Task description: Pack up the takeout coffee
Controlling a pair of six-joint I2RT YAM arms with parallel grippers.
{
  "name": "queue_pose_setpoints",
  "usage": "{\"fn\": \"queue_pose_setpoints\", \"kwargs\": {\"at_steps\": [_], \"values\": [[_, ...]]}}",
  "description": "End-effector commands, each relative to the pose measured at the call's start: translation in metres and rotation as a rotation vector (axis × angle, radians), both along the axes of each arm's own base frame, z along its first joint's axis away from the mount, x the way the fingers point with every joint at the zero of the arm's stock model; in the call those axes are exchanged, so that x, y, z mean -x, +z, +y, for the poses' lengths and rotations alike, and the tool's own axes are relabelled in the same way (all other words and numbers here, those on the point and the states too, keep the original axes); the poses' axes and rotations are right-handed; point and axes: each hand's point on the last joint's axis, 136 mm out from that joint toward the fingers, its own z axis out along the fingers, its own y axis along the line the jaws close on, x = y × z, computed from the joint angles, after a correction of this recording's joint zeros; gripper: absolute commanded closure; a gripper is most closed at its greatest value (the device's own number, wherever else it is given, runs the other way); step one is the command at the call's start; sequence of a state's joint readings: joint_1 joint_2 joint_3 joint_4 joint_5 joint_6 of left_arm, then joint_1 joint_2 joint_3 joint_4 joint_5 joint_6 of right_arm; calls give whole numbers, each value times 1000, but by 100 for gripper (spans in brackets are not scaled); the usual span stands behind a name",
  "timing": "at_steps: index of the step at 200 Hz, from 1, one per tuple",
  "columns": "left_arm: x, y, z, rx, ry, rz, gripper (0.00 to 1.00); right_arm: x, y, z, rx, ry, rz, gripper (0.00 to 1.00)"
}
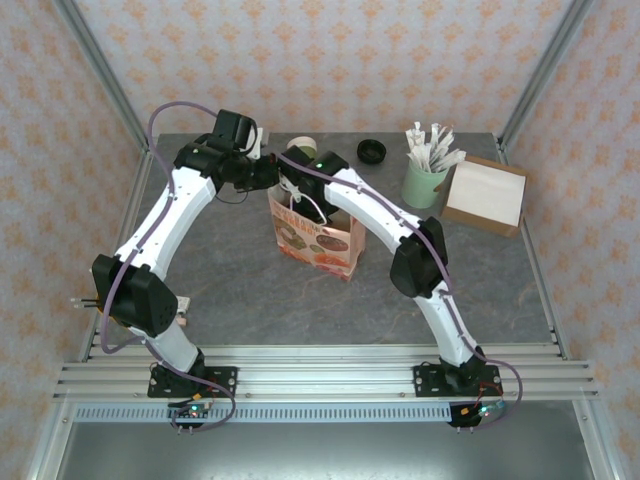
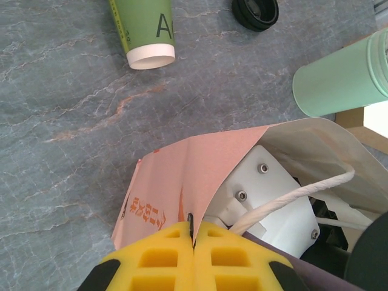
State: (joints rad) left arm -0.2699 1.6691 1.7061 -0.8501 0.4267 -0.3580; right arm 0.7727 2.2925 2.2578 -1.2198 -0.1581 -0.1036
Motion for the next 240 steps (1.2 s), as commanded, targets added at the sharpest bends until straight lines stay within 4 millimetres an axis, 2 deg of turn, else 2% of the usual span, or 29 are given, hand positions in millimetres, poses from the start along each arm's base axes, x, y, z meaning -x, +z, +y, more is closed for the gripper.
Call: {"fn": "queue_pose_setpoints", "kwargs": {"at_steps": [1, 62, 83, 107, 129, 148, 185, 240], "values": [[17, 18, -30, 59, -134, -17, 100, 66, -122, -34, 297, 8, 326, 68], [22, 23, -30, 63, -152, -37, 100, 93, -147, -46, 387, 8, 443, 68], [20, 30, -27, 58, -139, -68, 100, 93, -138, -46, 381, 18, 429, 68], [19, 32, -28, 58, -144, -77, 100, 77, -118, -35, 323, 8, 362, 68], [17, 37, -26, 54, -135, -106, 100, 67, -112, -26, 298, -6, 332, 68], [17, 39, -31, 80, -152, -112, 100, 68, -123, -27, 313, -19, 347, 68], [20, 31, -30, 57, -174, -97, 100, 76, -168, -44, 379, -28, 357, 68], [26, 25, -28, 55, -171, -88, 100, 71, -170, -40, 368, -24, 331, 68]]}}
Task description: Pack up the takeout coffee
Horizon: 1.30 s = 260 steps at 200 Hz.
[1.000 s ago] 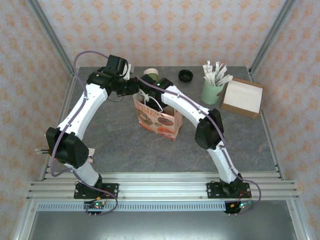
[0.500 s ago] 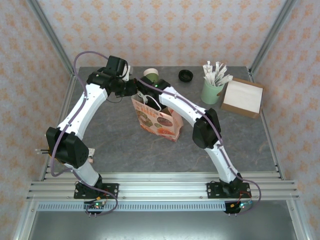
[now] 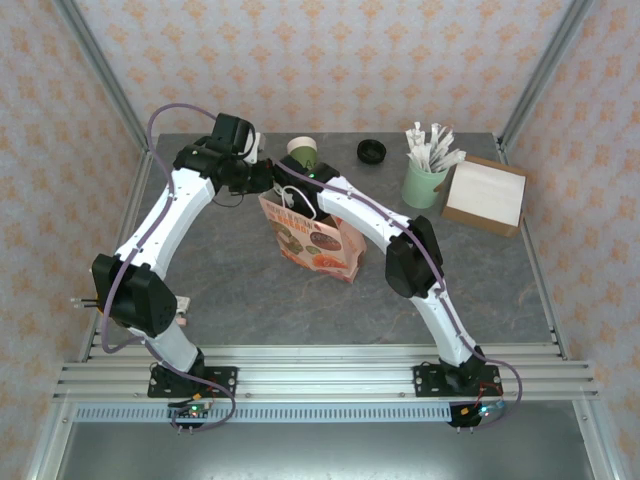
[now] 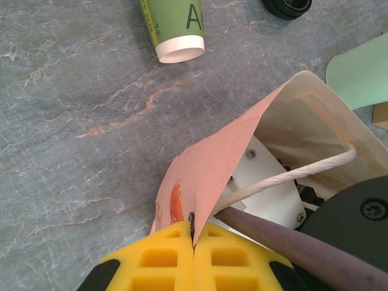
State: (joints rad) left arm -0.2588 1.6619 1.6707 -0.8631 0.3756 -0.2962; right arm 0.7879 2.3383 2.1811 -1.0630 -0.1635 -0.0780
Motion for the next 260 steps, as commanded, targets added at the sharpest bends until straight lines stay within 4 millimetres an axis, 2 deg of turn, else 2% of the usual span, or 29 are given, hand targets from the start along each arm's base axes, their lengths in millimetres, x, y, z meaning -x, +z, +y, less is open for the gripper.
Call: {"fn": "queue_pose_setpoints", "kwargs": {"at_steps": [1, 71, 123, 169, 182, 198, 224, 243, 260], "values": [[23, 39, -43, 137, -169, -86, 100, 80, -133, -62, 400, -13, 351, 68], [24, 37, -33, 103, -124, -87, 100, 69, -114, -51, 368, -3, 297, 68], [24, 45, -30, 85, -128, -123, 100, 58, -95, -44, 347, -5, 250, 68], [22, 49, -23, 40, -126, -166, 100, 54, -53, -31, 259, 14, 213, 68], [23, 51, -24, 39, -143, -175, 100, 54, -48, -31, 250, 19, 206, 68], [24, 54, -26, 39, -164, -186, 100, 54, -55, -36, 269, 23, 204, 68], [22, 60, -20, 29, -130, -237, 100, 57, -85, -45, 324, 31, 207, 68], [20, 56, -14, 13, -90, -223, 100, 60, -110, -53, 361, 42, 207, 68], [19, 51, -13, 14, -69, -190, 100, 62, -121, -58, 390, 59, 218, 68]]}}
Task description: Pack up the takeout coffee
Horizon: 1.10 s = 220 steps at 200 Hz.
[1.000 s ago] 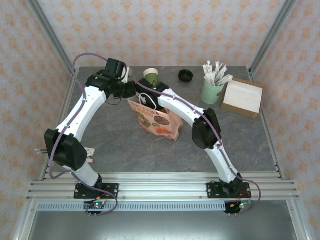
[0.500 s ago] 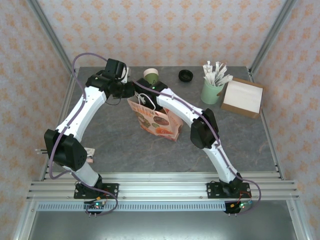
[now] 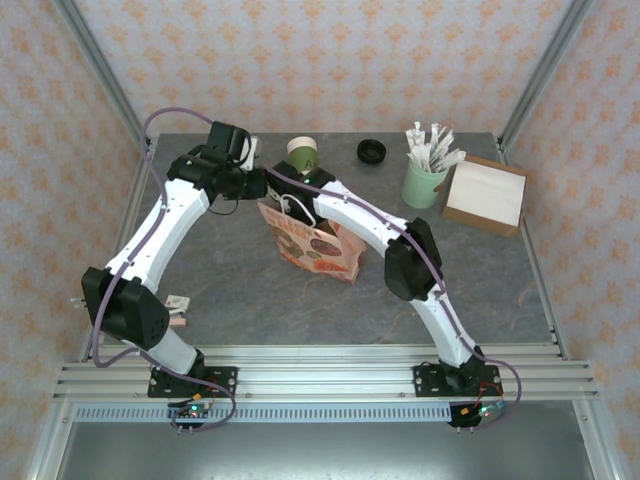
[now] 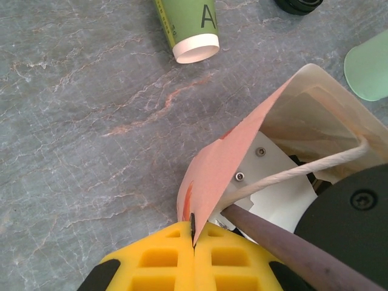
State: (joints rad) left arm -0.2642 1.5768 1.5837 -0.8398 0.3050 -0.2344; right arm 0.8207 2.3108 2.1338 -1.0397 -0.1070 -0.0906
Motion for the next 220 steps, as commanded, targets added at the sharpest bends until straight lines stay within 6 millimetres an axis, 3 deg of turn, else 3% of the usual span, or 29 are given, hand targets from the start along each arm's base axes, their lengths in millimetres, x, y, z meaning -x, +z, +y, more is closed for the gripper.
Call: {"fn": "queue_pose_setpoints", "kwargs": {"at_steps": [1, 20, 72, 101, 129, 163, 184, 220], "values": [[5, 49, -27, 95, -66, -131, 100, 54, -122, -60, 356, 18, 256, 68], [4, 49, -29, 109, -64, -127, 100, 51, -115, -57, 348, 26, 240, 68], [11, 50, -38, 139, -121, -131, 100, 33, -73, -35, 230, -5, 148, 67], [15, 58, -37, 126, -152, -203, 100, 15, -37, -17, 115, -40, 59, 65], [28, 90, -45, 120, -217, -359, 100, -4, -3, 0, -3, -76, -55, 62], [37, 78, -47, 116, -232, -340, 100, -23, 37, 13, -106, -112, -166, 59], [43, 71, -52, 117, -260, -350, 100, -25, 43, 18, -151, -107, -196, 56], [58, 57, -63, 125, -360, -340, 100, -29, 34, 18, -160, -111, -224, 55]]}}
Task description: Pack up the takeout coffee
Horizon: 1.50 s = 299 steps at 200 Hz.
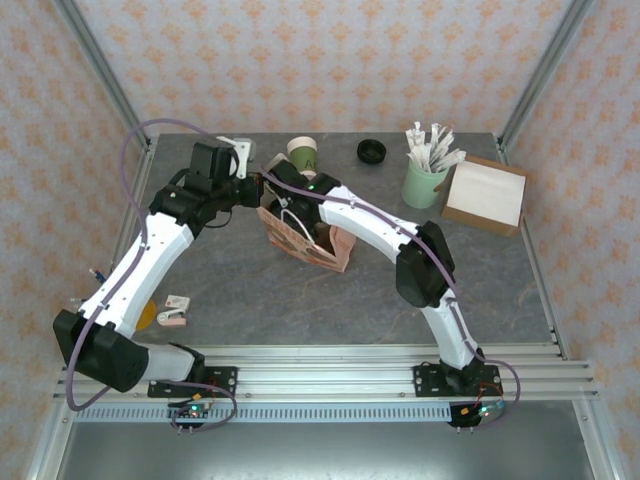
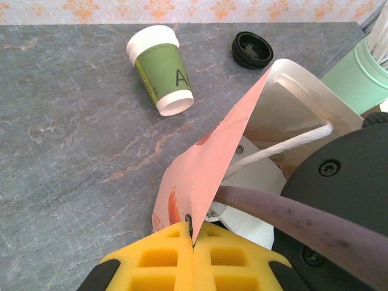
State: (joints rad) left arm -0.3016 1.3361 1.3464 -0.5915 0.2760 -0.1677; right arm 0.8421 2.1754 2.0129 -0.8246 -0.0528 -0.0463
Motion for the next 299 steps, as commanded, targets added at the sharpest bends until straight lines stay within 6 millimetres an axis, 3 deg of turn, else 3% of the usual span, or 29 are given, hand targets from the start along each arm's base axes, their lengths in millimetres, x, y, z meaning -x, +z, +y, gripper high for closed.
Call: {"fn": "queue_pose_setpoints", "kwargs": {"at_steps": [1, 23, 53, 104, 149, 194, 235, 299], "values": [[36, 21, -59, 79, -312, -73, 100, -14, -15, -2, -14, -72, -36, 55], [46, 9, -61, 67, -357, -59, 100, -12, -25, -2, -7, -61, -25, 51], [59, -4, -58, 51, -373, 15, 100, -11, -9, -4, -32, -64, -52, 45], [61, -6, -48, 33, -341, -91, 100, -3, -11, 0, -113, -11, -70, 39], [68, -26, -50, -46, -381, -43, 100, -8, -10, 9, -159, 28, -117, 34], [65, -35, -48, -96, -356, -54, 100, -1, -15, 9, -178, 70, -129, 32], [63, -35, -49, 5, -273, -35, 100, 11, -22, 8, -189, 123, -102, 31], [56, -39, -31, 21, -126, -43, 100, 15, -32, 8, -173, 163, -58, 28]]}}
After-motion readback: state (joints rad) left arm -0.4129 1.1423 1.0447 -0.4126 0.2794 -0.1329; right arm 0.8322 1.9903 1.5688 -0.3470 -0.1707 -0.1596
